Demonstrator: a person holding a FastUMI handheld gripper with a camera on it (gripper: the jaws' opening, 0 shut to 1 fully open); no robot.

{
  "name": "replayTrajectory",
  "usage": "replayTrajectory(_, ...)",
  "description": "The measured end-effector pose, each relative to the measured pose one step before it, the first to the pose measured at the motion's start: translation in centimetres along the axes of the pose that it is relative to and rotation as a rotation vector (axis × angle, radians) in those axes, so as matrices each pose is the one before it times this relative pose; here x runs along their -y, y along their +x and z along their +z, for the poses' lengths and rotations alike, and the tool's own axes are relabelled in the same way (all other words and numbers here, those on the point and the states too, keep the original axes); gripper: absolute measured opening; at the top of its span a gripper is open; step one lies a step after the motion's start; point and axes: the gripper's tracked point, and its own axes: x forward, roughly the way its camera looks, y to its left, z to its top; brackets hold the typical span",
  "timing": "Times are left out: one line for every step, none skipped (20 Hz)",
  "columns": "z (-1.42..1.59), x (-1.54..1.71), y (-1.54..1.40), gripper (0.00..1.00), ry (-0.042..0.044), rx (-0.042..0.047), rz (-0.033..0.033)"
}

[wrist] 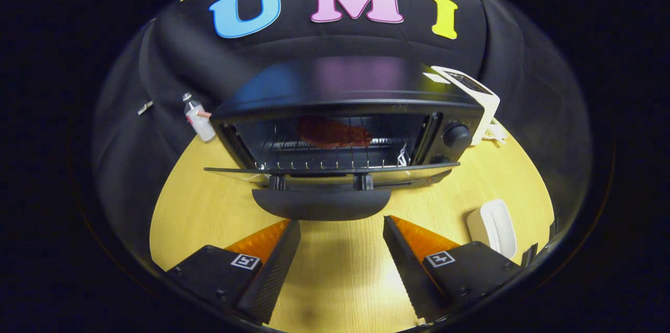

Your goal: Open the toaster oven, put the food inside, and close the toaster oven door.

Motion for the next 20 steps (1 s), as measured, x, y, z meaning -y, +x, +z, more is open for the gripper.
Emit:
replayTrajectory(0.687, 0.187, -0.085, 0.98, 0.00058, 0.01076, -0.00439)
replayTrajectory(0.7, 0.124, -0.314, 0.98, -0.00163, 0.01241, -0.0023)
replayTrajectory(0.773, 0.094, -0.164, 0.98, -0.00193, 0.01244, -0.00397)
replayTrajectory(0.666, 0.064, 0.114, 0.98, -0.0013, 0.01364, 0.00056)
replayTrajectory(0.417, -0.049, 0.123, 0.98, -0.00243, 0.00808, -0.00091)
replayTrajectory(0.106, 0.11, 0.196, 0.98, -0.00287, 0.00243, 0.00211)
replayTrajectory(-0.152, 0.134, -0.055, 0.98, -0.00443, -0.0009, 0.00018)
replayTrajectory(-0.147, 0.306, -0.043, 0.98, -0.00967, -0.00168, -0.0035)
replayTrajectory(-0.022, 0.189, -0.331, 0.98, -0.00749, 0.0058, 0.00165)
replayTrajectory(0.222, -0.026, -0.281, 0.98, 0.00036, 0.01479, 0.00959)
replayTrajectory(0.29, -0.15, -0.342, 0.98, 0.00474, 0.01355, 0.01045)
replayTrajectory(0.118, 0.108, -0.404, 0.98, 0.00318, 0.01281, 0.00501)
replayTrajectory(0.35, 0.17, -0.577, 0.98, 0.0039, 0.01481, 0.00347)
replayTrajectory(0.547, 0.302, -0.466, 0.98, 0.00483, 0.0181, 0.0042)
replayTrajectory(0.54, 0.422, -0.645, 0.98, 0.00296, 0.01804, 0.00164)
replayTrajectory(0.491, 0.41, -0.607, 0.98, 0.00355, 0.01538, 0.00161)
replayTrajectory(0.602, 0.387, -0.545, 0.98, -0.0016, 0.01657, 0.00114)
replayTrajectory(0.57, 0.546, -0.417, 0.98, -0.00836, 0.01562, -0.00275)
replayTrajectory(0.566, 0.536, -0.563, 0.98, -0.01148, 0.01465, -0.00486)
replayTrajectory(0.671, 0.596, -0.476, 0.98, -0.00849, 0.01718, -0.00329)
